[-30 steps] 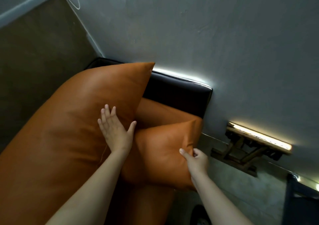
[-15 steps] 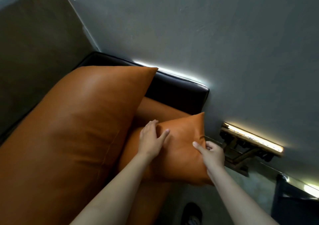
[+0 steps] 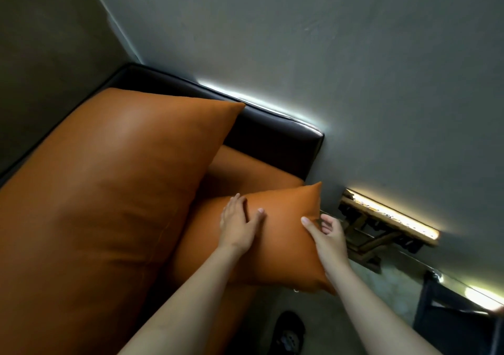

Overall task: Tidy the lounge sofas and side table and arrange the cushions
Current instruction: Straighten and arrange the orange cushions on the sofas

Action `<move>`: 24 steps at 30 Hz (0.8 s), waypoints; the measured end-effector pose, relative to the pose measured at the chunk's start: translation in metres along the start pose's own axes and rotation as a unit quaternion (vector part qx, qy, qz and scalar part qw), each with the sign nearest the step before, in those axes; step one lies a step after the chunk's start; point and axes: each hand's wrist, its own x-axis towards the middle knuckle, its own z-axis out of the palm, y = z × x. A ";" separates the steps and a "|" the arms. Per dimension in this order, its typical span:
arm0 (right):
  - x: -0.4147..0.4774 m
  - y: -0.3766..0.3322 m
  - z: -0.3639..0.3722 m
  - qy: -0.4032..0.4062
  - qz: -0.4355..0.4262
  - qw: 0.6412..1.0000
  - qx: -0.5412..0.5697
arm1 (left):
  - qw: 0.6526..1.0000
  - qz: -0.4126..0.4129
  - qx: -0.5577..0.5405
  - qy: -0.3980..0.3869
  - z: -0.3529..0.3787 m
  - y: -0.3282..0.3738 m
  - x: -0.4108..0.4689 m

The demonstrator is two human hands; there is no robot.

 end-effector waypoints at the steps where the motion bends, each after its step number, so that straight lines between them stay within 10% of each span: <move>1: 0.002 -0.002 0.001 0.004 -0.020 0.999 -0.025 | 1.000 -0.009 -0.007 0.010 0.002 0.000 0.001; 13: 0.034 -0.046 0.072 -0.064 -0.282 0.887 -0.359 | 0.992 -0.107 0.038 0.048 -0.012 -0.027 0.018; 24: 0.063 -0.044 0.144 -0.179 -0.237 0.714 -0.634 | 0.991 -0.079 0.050 0.098 -0.001 -0.061 0.011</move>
